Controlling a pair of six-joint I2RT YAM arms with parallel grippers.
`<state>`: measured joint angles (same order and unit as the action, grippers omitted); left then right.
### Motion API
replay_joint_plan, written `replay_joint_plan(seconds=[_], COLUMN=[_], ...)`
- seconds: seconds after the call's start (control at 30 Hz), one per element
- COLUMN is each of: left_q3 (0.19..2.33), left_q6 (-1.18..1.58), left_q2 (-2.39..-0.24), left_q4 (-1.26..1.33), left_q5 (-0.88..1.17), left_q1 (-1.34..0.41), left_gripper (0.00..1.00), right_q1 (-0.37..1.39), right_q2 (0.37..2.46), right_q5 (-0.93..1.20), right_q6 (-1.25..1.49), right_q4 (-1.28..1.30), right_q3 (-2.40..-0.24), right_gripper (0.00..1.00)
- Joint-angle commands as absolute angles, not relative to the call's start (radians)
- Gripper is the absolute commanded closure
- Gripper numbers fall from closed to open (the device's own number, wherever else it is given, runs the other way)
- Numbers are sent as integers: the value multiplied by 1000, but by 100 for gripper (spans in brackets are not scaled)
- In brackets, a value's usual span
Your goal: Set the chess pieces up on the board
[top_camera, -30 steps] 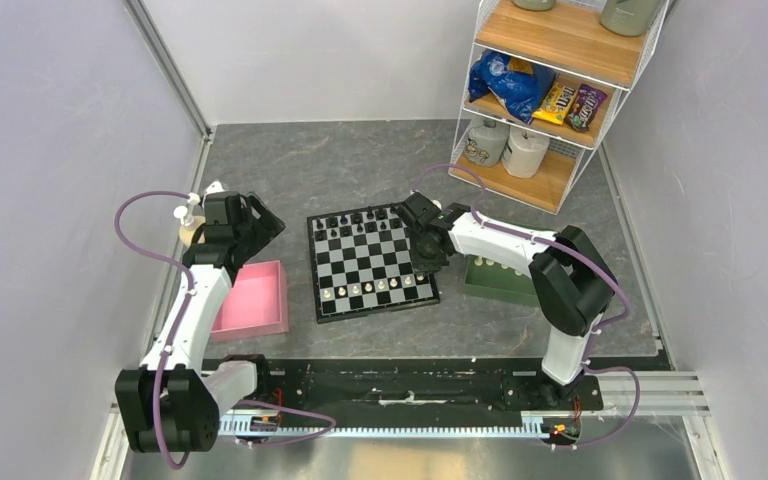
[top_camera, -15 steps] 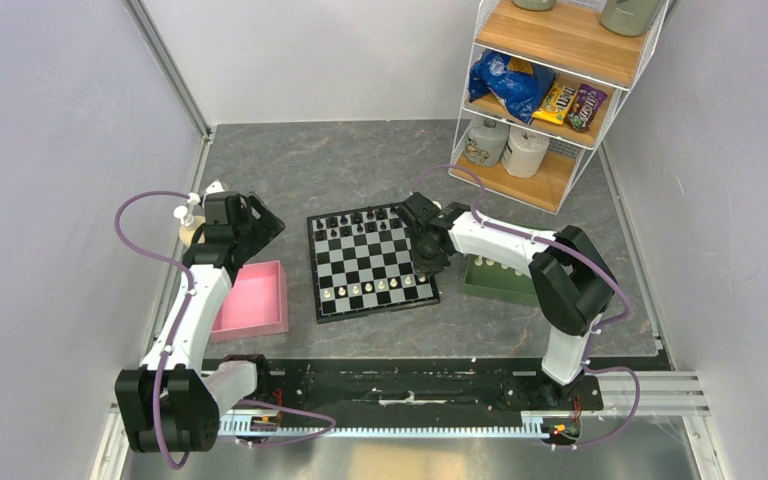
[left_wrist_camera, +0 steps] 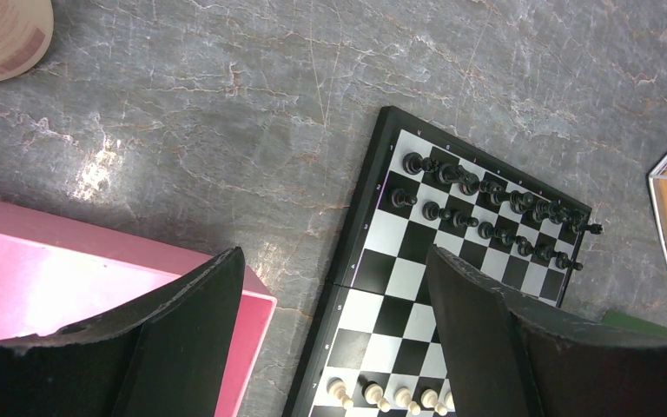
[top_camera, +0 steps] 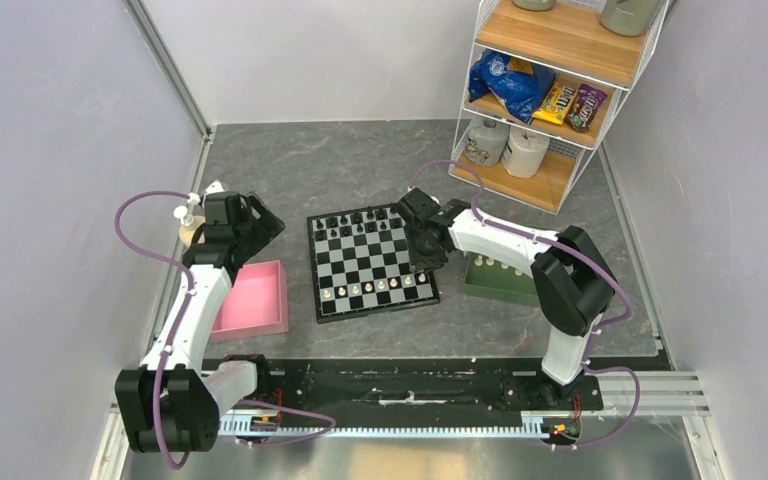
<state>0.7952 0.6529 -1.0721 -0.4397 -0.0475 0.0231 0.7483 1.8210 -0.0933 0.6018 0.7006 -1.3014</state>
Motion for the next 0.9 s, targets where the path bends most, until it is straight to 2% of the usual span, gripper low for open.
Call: replay_joint_plan(seconds=[0.0,0.2,0.4,0.47,0.63,0.7,0.87], left_q3=[810,802,794,802,783,781,796], left_q6=[635,632,635,635,640,640,644], left_q2=[-1058,-1019,-983,-980,-963,-962,-966], left_q4=[-426,-441,-447,-463,-463,-465,-467], left_q5=[-38,-29,-3,-3,-3,-6,-3], left_q1=[26,26,26,26,26,26,26], left_gripper=[16,16,15,14,14,14,14], right_q1=[744,692,583,532,441,418,379], right_q2=[1741,1610,1475,1463,1451,1445,1473], right_q5=[-145,-215,-215,-172,-101,-91,-83], right_q6=[582,577,588,594,598,599,602], right_q4=[713,734,732,732,740,746,763], right_q3=[-1360,-1327,-1240,-1224,-1207,-1203,-1214], right_gripper=[63,61,50,46,44,34,32])
